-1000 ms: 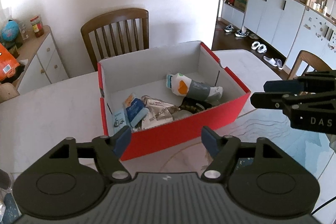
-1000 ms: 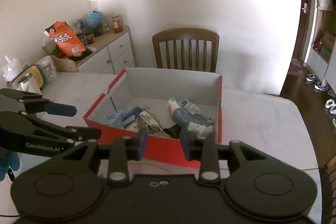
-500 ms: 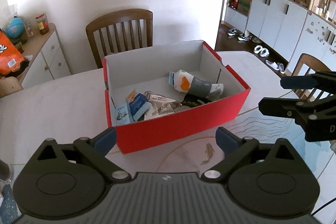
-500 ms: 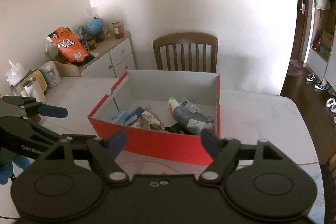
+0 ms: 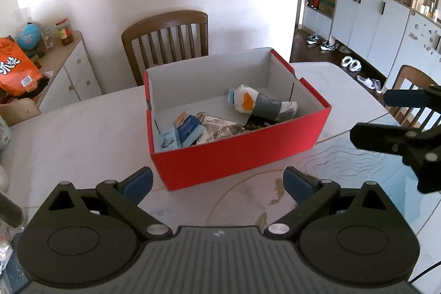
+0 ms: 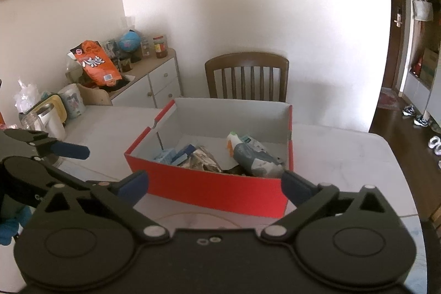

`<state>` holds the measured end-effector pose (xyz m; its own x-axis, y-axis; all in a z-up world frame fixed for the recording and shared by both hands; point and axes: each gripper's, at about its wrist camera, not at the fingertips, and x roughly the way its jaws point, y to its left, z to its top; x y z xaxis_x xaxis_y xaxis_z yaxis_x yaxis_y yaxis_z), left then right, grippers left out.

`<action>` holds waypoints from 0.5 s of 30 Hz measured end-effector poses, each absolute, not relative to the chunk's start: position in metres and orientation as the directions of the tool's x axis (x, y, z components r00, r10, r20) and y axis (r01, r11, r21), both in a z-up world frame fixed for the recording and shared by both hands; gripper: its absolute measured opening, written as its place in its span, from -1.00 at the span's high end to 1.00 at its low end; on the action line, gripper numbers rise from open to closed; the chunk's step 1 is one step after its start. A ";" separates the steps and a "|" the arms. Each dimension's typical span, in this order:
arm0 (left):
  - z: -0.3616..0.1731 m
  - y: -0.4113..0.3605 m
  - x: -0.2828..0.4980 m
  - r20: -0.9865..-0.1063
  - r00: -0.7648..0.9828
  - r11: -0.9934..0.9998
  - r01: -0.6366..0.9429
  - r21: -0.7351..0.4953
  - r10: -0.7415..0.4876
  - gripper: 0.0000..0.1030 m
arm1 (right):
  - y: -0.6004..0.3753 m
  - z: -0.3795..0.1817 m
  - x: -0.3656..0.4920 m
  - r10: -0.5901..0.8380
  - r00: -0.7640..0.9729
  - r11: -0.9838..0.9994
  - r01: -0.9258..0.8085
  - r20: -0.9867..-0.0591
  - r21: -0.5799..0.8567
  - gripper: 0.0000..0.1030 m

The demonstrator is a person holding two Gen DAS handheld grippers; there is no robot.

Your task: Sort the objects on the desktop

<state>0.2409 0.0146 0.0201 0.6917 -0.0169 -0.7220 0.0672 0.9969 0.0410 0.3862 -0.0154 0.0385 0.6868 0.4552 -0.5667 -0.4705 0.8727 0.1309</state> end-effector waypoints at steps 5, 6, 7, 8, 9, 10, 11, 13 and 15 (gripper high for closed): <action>0.022 0.016 0.238 -0.710 0.704 0.998 0.058 0.035 -0.016 -0.96 | -0.019 0.037 0.385 0.450 0.693 0.879 -0.456 -0.564 0.142 -1.00; 0.023 0.016 0.238 -0.709 0.705 0.998 0.056 0.031 -0.017 -0.96 | -0.020 0.037 0.384 0.451 0.693 0.879 -0.455 -0.563 0.144 -1.00; 0.023 0.017 0.238 -0.710 0.704 0.998 0.051 0.026 -0.018 -0.96 | -0.021 0.037 0.384 0.450 0.693 0.879 -0.454 -0.563 0.144 -1.00; 0.023 0.017 0.238 -0.711 0.703 0.999 0.049 0.022 -0.019 -0.96 | -0.021 0.037 0.384 0.450 0.692 0.879 -0.456 -0.564 0.140 -1.00; 0.023 0.017 0.239 -0.712 0.702 0.999 0.051 0.017 -0.024 -0.96 | -0.021 0.037 0.383 0.445 0.694 0.880 -0.457 -0.566 0.132 -1.00; 0.023 0.017 0.238 -0.713 0.700 0.999 0.050 0.015 -0.024 -0.96 | -0.021 0.037 0.382 0.441 0.696 0.881 -0.456 -0.567 0.126 -1.00; 0.023 0.016 0.238 -0.715 0.699 0.999 0.046 0.017 -0.020 -0.96 | -0.021 0.037 0.380 0.444 0.694 0.879 -0.459 -0.566 0.127 -1.00; 0.022 0.016 0.238 -0.720 0.693 0.999 0.046 0.011 -0.024 -0.96 | -0.022 0.038 0.378 0.448 0.692 0.878 -0.461 -0.567 0.130 -1.00; 0.020 0.016 0.239 -0.728 0.684 0.998 0.056 0.001 -0.037 -0.96 | -0.023 0.038 0.376 0.450 0.691 0.878 -0.460 -0.566 0.136 -1.00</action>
<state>0.2386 0.0156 0.0199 0.6841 -0.0373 -0.7284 0.0558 0.9984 0.0013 0.3764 -0.0234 0.0382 0.6911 0.4498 -0.5657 -0.4596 0.8776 0.1363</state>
